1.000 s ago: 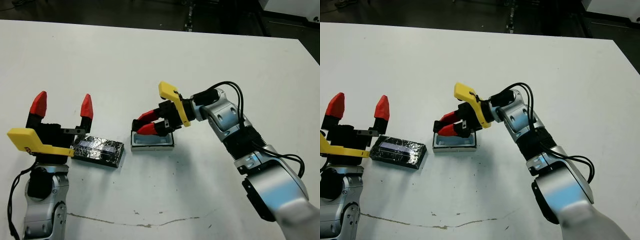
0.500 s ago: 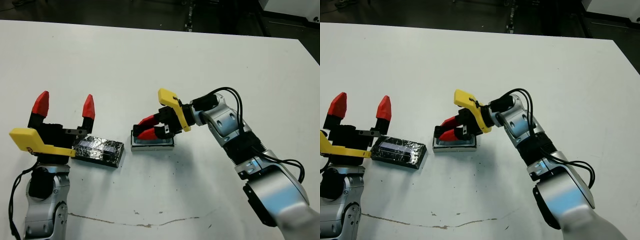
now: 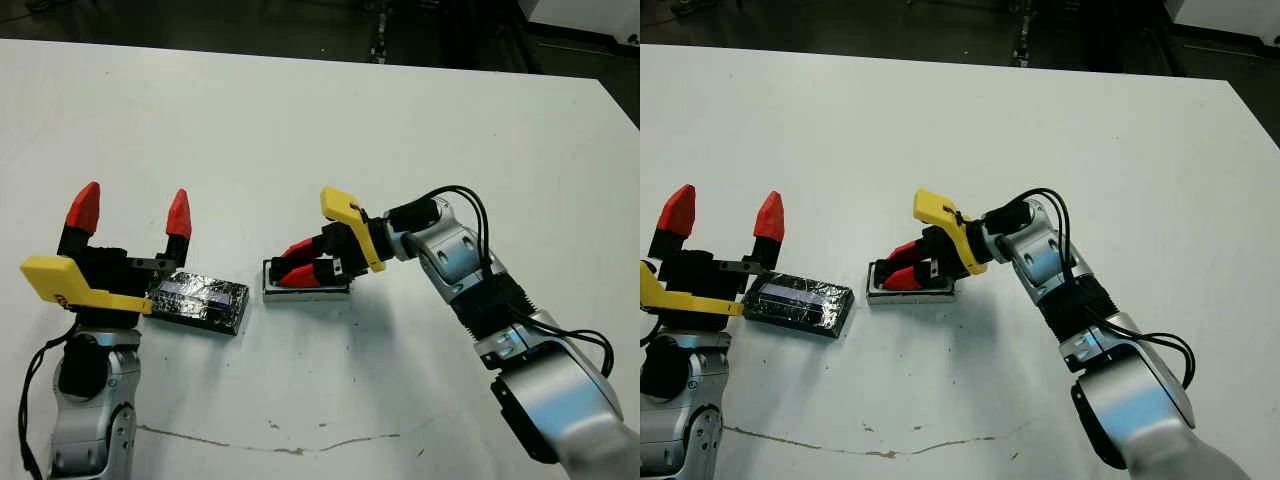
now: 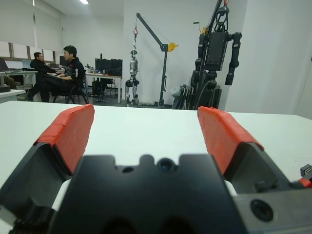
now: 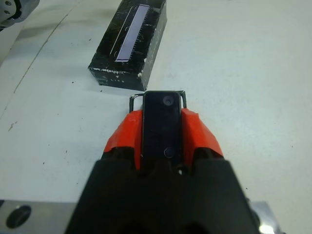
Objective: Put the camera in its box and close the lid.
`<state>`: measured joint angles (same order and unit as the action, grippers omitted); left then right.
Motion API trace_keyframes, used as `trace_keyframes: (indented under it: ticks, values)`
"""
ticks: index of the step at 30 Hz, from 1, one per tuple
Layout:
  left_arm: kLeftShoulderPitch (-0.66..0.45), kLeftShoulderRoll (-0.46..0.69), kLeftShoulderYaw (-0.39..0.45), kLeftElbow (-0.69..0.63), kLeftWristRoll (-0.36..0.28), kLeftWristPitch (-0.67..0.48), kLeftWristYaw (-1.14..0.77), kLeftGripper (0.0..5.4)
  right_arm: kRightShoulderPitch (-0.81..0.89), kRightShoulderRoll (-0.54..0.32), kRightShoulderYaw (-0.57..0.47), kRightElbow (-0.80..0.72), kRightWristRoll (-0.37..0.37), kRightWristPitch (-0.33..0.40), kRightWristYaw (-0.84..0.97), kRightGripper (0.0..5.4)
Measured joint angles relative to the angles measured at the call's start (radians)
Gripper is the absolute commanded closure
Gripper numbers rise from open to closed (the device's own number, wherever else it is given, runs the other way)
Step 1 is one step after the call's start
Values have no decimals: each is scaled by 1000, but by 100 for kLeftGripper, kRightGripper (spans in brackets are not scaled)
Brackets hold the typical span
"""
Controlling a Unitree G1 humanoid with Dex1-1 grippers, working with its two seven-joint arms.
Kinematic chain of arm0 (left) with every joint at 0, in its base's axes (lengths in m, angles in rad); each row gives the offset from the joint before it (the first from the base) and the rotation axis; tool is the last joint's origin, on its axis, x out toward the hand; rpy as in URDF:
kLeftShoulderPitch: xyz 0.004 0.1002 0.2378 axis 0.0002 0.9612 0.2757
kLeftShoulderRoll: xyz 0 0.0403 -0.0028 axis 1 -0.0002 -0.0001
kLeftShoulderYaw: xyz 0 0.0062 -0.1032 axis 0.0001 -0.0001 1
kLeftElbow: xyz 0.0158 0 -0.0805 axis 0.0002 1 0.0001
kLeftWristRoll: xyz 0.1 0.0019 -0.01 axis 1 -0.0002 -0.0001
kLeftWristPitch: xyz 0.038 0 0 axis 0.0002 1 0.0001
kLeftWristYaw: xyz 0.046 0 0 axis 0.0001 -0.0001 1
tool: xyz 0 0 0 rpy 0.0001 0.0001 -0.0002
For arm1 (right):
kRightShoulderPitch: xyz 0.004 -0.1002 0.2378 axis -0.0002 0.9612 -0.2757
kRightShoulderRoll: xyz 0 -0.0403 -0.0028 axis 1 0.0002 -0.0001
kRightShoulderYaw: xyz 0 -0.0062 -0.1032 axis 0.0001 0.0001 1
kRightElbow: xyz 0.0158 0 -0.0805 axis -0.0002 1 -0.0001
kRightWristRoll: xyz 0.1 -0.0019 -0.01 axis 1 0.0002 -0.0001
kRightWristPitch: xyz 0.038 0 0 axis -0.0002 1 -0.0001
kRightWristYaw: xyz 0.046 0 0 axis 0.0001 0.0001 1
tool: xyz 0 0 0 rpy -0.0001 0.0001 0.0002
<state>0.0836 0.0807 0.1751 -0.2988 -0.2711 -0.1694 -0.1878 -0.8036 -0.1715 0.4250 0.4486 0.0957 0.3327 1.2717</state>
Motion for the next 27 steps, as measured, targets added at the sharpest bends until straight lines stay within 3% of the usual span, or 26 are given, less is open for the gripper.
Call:
trace_keyframes:
  ticks: [16, 21, 24, 27]
  values:
    - [0, 0, -2, -1, 0, 0, 0, 0, -1, -6, 3, -9, -1, 11, -7, 371]
    - [0, 0, -4, -1, 5, 0, 0, 0, -5, -13, 10, -23, 0, 46, -7, 371]
    - [0, 0, -4, -1, 3, 1, 0, 0, -5, -16, 9, -24, 2, 50, -4, 319]
    - [0, 0, -4, -2, 3, 3, 1, 0, -5, -38, 9, -12, -1, 4, 15, 280]
